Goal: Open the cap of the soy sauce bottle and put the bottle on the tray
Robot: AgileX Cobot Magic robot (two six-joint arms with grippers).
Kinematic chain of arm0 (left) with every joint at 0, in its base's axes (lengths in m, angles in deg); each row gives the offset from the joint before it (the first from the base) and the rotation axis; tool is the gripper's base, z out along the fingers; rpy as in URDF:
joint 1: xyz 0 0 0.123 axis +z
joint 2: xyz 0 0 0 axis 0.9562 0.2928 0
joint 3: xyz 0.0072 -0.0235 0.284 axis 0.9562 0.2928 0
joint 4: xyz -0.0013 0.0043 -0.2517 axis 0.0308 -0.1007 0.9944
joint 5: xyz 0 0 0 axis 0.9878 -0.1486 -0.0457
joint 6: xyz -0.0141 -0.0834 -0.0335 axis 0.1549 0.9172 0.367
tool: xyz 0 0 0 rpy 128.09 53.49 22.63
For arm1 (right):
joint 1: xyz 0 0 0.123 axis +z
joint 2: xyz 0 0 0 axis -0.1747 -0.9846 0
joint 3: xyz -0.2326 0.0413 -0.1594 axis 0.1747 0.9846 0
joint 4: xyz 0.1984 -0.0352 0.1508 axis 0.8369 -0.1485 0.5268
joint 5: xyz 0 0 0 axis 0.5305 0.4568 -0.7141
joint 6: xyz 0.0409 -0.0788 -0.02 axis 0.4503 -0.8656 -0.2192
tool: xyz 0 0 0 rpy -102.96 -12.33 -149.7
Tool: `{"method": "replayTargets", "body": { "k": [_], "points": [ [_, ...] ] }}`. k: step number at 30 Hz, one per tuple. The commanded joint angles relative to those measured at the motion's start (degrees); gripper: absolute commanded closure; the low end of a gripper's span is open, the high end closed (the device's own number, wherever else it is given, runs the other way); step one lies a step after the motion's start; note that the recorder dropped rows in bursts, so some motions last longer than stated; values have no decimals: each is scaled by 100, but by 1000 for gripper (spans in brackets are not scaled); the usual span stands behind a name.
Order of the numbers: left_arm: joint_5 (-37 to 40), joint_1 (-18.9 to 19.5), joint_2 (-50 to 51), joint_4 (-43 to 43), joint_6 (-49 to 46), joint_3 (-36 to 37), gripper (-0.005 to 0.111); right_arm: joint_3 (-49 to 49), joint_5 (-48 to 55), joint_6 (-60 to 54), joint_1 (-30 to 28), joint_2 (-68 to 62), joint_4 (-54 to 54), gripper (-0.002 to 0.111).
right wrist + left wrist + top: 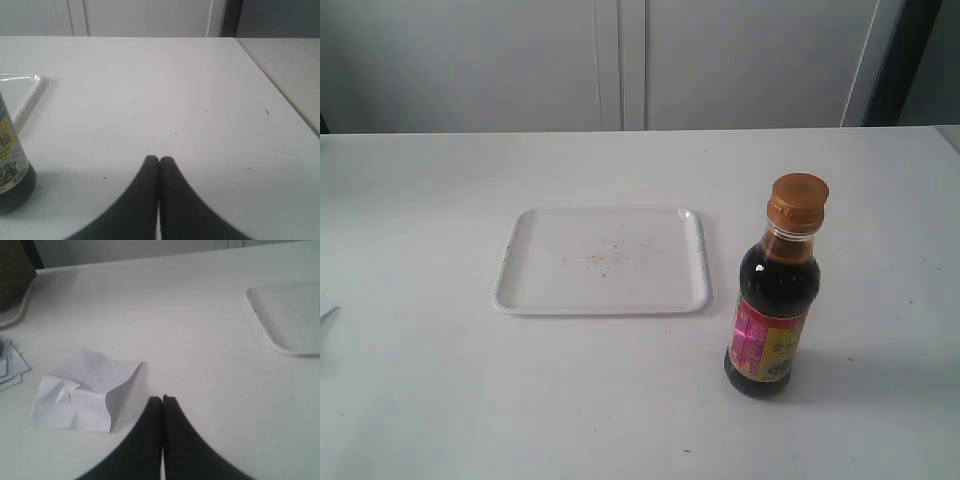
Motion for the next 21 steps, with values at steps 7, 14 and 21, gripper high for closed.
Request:
{"method": "replayTargets", "body": {
  "k": [7, 14, 21],
  "points": [
    [-417, 25, -26, 78, 139, 24, 107, 32, -53, 2, -19, 32, -9, 108],
    [-749, 25, -26, 180, 490, 24, 107, 32, -83, 2, -19, 32, -9, 108],
    [-1731, 12, -26, 180, 999, 24, 107, 32, -72, 2, -19, 32, -9, 108]
  ]
}}
